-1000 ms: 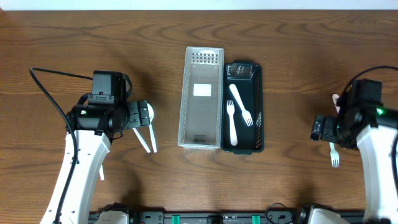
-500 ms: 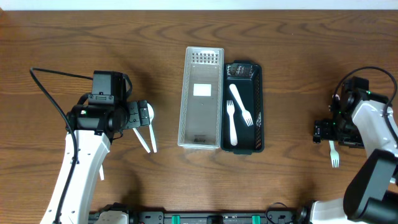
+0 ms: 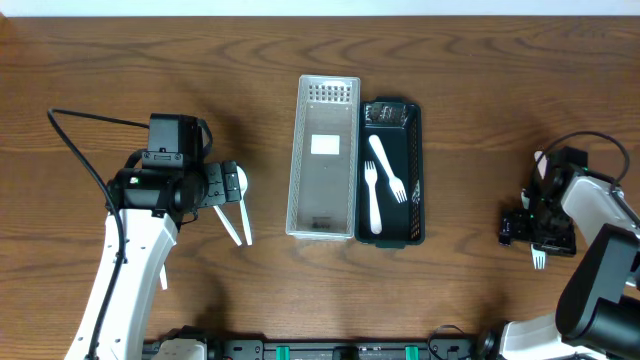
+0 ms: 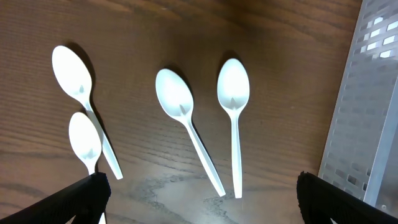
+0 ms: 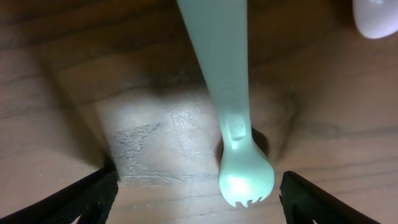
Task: Pack container
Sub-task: 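Return the right gripper and grasp a third white fork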
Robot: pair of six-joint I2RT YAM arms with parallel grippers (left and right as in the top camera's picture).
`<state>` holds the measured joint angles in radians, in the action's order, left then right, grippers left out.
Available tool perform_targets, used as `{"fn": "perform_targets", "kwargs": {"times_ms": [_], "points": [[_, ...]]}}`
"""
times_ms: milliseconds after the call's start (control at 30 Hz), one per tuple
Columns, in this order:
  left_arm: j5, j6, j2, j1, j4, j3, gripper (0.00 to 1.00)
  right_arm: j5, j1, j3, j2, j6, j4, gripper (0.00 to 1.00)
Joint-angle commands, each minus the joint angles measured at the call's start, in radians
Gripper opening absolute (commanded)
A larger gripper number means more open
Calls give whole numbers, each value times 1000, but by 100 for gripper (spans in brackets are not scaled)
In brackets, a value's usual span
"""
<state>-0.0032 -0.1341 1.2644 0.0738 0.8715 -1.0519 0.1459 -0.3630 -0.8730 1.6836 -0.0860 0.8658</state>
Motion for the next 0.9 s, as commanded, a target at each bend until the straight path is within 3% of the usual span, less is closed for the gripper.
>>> {"fn": "perform_targets", "kwargs": {"times_ms": [0,867], "points": [[-4,2,4,2,3,-16,98,-23,-20,31,18,-2,-29,87],[-4,2,4,2,-1,-16,98,-129,-24,77,18,-47,-67,72]]}}
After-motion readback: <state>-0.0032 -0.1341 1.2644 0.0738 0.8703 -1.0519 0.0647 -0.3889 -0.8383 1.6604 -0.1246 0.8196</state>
